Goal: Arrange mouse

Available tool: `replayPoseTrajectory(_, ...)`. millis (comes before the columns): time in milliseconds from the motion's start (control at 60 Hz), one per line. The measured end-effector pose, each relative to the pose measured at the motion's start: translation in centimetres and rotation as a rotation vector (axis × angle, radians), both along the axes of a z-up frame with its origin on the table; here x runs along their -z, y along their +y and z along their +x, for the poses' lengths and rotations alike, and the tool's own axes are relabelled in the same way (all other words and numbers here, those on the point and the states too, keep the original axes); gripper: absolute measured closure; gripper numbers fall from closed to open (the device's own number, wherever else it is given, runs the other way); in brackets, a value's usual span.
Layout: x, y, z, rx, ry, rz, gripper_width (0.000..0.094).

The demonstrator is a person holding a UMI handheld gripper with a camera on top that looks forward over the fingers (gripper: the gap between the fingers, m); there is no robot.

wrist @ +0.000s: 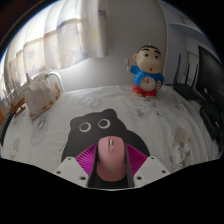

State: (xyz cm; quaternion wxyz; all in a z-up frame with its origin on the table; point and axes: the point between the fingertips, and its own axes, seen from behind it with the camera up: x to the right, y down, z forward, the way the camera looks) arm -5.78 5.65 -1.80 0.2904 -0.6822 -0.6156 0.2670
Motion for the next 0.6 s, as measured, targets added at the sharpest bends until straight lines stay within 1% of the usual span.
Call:
replayPoseTrajectory(67, -0.1, 0.1, -0.1, -0.021, 0.032, 0.016, 0.0437)
replayPoseTrajectory(100, -0.1, 0.1, 0.0, -0.030, 0.021, 0.025, 0.0376)
replayPoseTrajectory(133, -0.3, 0.2, 0.2, -0.029, 0.011, 0.028, 0.0260)
replayPoseTrajectory(167, -0.9, 0.2, 0.3, -0.028, 0.014, 0.026, 0.0107)
replayPoseTrajectory(183, -1.2, 0.2, 0.4, -0.024, 0.017, 0.027, 0.0063)
replayPoseTrajectory(217, -2.2, 0.2, 0.8, -0.022, 0.021, 0.025, 0.0105)
replayPoseTrajectory(317, -6.0, -0.1, 3.2, -0.015, 0.023, 0.028, 0.0087)
replayPoseTrajectory(450, -10.9, -1.2, 9.3, -0.006, -0.019, 0.015, 0.0085)
replayPoseTrajectory(600, -13.8, -2.3, 15.9, -0.020, -0.057, 0.004, 0.0086)
